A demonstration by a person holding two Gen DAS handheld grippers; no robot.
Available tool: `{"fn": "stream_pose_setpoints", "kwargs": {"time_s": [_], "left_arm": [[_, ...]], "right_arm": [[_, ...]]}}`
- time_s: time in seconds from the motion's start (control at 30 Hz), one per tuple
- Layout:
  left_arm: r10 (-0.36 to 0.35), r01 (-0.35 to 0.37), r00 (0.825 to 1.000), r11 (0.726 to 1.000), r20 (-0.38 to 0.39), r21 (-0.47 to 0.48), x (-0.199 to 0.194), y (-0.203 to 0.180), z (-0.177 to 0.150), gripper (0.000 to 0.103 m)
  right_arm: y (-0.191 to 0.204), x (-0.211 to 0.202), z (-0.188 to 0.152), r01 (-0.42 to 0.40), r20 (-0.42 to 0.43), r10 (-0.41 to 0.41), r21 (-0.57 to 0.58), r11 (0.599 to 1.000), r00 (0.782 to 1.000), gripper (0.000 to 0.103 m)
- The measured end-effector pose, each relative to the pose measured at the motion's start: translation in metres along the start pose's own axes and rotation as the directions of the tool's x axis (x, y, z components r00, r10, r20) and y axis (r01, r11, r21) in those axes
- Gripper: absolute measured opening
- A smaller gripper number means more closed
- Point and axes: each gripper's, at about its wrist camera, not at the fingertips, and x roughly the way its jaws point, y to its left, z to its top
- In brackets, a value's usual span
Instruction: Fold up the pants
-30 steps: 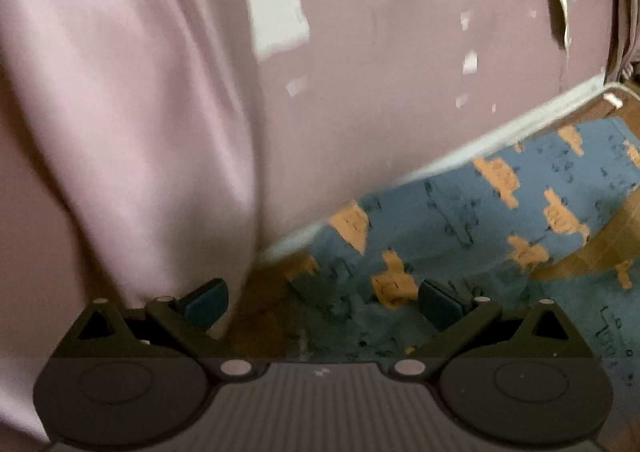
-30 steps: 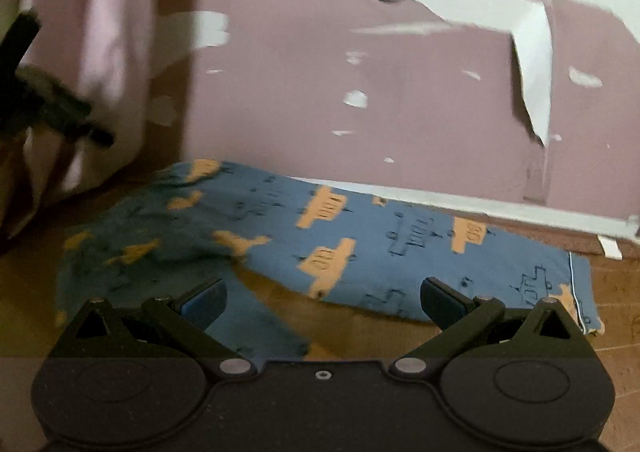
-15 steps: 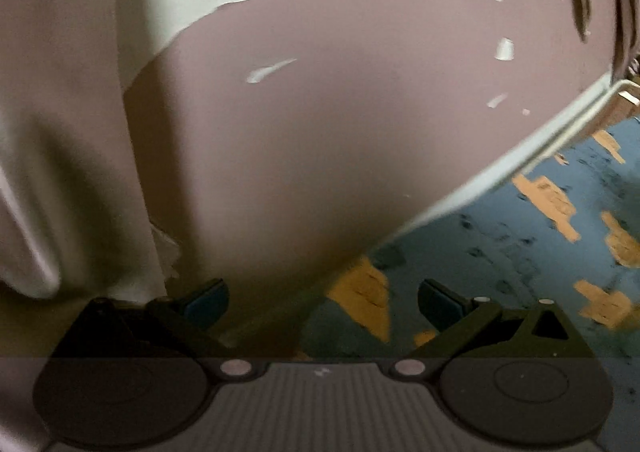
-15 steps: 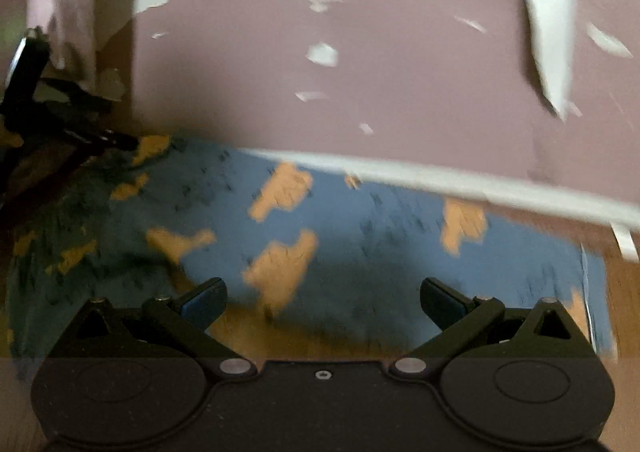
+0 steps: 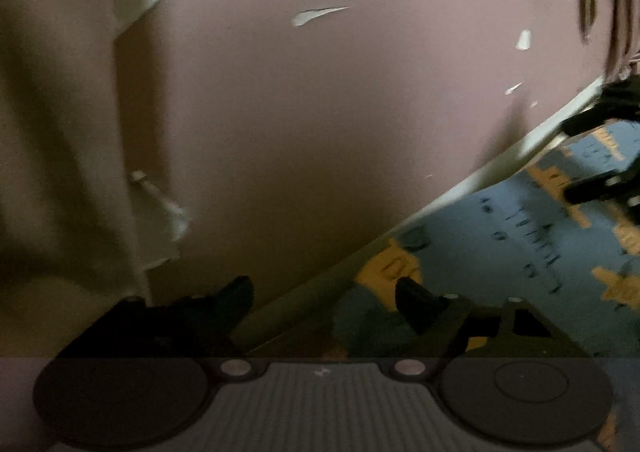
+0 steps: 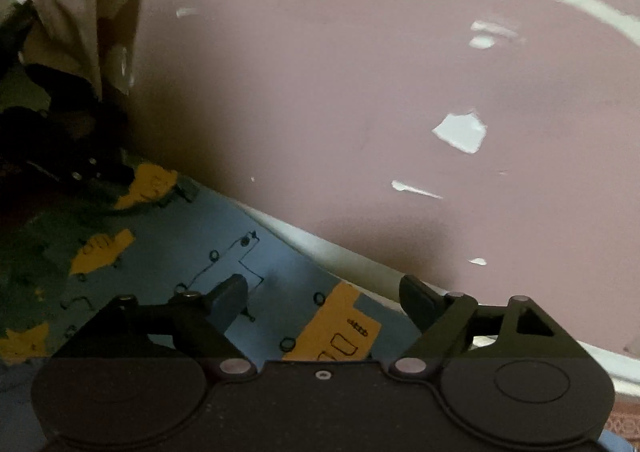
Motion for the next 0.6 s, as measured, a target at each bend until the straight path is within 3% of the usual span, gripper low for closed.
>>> {"fn": "stream_pose_setpoints", "kwargs": {"time_s": [0.17, 0.33, 0.47, 0.6], "left_arm": [[-0.042, 0.041, 0.999, 0.997, 0.017, 0.070, 0.009, -0.013, 0.008, 0.063], [-0.070, 0.069, 0.998, 0.991, 0.007, 0.118, 0.016, -0.023, 0.015, 0.060], [-0.099, 0.110, 0.993, 0.975, -0.068, 0.191, 0.042, -0.029, 0.020, 0.065], [-0.134, 0.148, 0.987, 0.973, -0.090, 0.175, 0.049, -0.020, 0.028, 0.062]], "right_arm": [[-0.006, 0.012, -0.002, 0.000, -0.034, 0.000, -0.008, 1.000, 0.999, 0.076], [-0.013, 0.015, -0.004, 0.013, -0.039, -0.014, -0.015, 1.000, 0.999, 0.069], [-0.019, 0.020, -0.002, 0.011, -0.055, -0.011, -0.007, 1.000, 0.998, 0.063], [-0.023, 0.027, 0.002, -0.025, -0.103, 0.023, -0.019, 0.999, 0.994, 0.053]]}}
